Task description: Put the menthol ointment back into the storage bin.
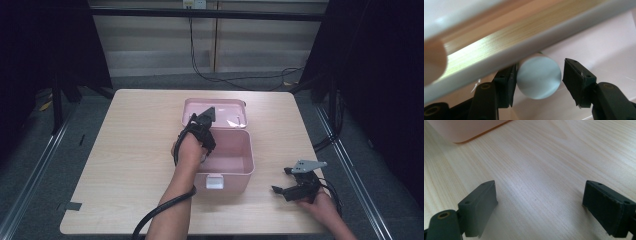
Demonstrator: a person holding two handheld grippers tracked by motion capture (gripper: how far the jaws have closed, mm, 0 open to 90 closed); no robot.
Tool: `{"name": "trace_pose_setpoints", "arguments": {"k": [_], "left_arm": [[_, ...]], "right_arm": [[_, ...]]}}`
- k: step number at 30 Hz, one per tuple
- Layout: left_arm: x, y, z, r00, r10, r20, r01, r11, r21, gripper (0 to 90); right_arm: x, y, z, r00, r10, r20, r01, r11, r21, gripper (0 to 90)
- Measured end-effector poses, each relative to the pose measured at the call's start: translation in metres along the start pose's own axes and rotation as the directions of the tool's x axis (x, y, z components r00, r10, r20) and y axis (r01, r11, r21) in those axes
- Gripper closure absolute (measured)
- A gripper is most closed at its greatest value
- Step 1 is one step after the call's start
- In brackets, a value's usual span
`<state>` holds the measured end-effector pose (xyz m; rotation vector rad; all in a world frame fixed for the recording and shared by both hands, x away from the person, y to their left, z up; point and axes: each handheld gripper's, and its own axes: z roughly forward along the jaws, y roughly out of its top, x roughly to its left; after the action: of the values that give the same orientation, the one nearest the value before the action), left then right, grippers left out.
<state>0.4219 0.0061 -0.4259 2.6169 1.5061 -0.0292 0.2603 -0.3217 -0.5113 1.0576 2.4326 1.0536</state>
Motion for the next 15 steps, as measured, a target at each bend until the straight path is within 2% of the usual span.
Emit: {"name": "trace_pose_setpoints", "arguments": {"k": [11, 14, 15], "left_arm": [[0.003, -0.002, -0.009, 0.9996, -0.012, 0.024, 0.013, 0.9998, -0.017, 37.9], [0.004, -0.003, -0.011, 0.9994, -0.007, 0.034, 0.008, 0.9997, -0.023, 36.0], [0.004, -0.003, -0.012, 0.9992, 0.006, 0.040, -0.005, 0.9997, -0.024, 35.2]], "right_arm": [[0.000, 0.000, 0.000, 1.0000, 0.001, 0.000, -0.001, 1.000, 0.000, 11.5], [0.000, 0.000, 0.000, 1.0000, 0.001, 0.000, -0.001, 1.000, 0.000, 11.5], [0.000, 0.000, 0.000, 1.0000, 0.000, 0.000, 0.000, 1.000, 0.000, 11.5]]}}
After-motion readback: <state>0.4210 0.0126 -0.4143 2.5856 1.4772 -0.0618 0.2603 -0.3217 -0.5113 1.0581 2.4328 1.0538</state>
